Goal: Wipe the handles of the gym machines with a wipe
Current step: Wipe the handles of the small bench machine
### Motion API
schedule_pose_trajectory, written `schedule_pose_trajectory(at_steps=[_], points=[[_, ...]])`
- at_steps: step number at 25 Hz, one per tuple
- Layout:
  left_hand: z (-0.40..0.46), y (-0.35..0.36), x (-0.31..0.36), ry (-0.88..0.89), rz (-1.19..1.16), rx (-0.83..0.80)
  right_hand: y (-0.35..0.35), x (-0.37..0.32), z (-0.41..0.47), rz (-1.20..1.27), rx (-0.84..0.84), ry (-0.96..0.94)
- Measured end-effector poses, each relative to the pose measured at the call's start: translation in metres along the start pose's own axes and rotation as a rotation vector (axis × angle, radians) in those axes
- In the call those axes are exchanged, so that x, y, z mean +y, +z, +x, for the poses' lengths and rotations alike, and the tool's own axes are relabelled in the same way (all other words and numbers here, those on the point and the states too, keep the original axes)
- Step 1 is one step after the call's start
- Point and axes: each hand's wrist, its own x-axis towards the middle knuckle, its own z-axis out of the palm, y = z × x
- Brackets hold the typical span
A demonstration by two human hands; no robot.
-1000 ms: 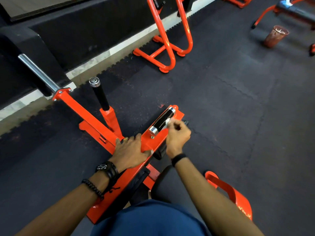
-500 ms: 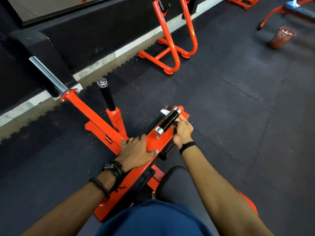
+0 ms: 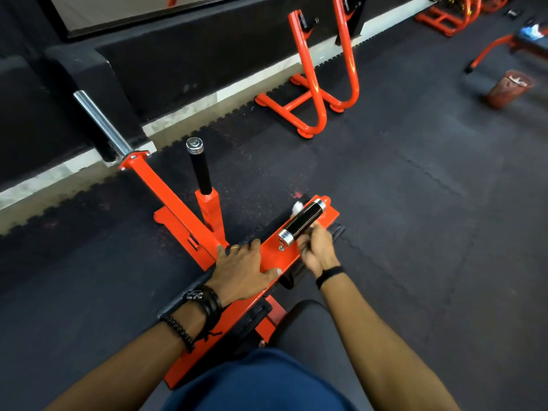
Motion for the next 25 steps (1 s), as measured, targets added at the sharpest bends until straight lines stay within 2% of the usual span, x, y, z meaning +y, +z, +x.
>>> schedule_pose_trajectory(at_steps=[2, 4, 8, 10, 13, 16, 18, 20, 21, 22, 25], points=[[0.000, 0.001, 0.001, -0.003, -0.013, 0.003, -0.006, 0.023, -0.025, -0.007, -0.116, 0.065], [0.001, 0.001, 0.000, 0.001, -0.031, 0.012, -0.016, 0.027, -0.031, -0.044, -0.160, 0.072], [0.001, -0.003, 0.000, 0.013, -0.038, -0.018, -0.018, -0.015, -0.010, 0.171, 0.168, -0.097], [0.002, -0.002, 0.000, 0.012, -0.036, -0.014, -0.009, -0.024, -0.013, 0.149, 0.226, -0.292], [0.003, 0.000, -0.001, 0.019, -0.041, -0.027, -0.001, -0.003, -0.043, -0.406, 0.203, -0.663], [0.003, 0.000, -0.001, 0.018, -0.043, -0.014, -0.009, 0.011, -0.060, -0.868, 0.019, -0.966], [0.002, -0.002, -0.001, 0.023, -0.050, -0.018, -0.005, -0.014, -0.040, -1.010, 0.071, -1.057], [0.000, -0.002, 0.000, 0.026, -0.059, -0.027, 0.006, -0.049, -0.020, -1.125, 0.198, -1.028], [0.000, -0.002, -0.001, 0.026, -0.062, -0.027, 0.012, -0.058, -0.015, -1.207, 0.186, -1.003], [0.000, -0.002, -0.001, 0.025, -0.063, -0.026, 0.017, -0.060, -0.016, -1.305, 0.088, -1.019], [0.000, -0.003, -0.001, 0.018, -0.068, -0.032, 0.026, -0.047, -0.034, -1.628, -0.407, -1.038]])
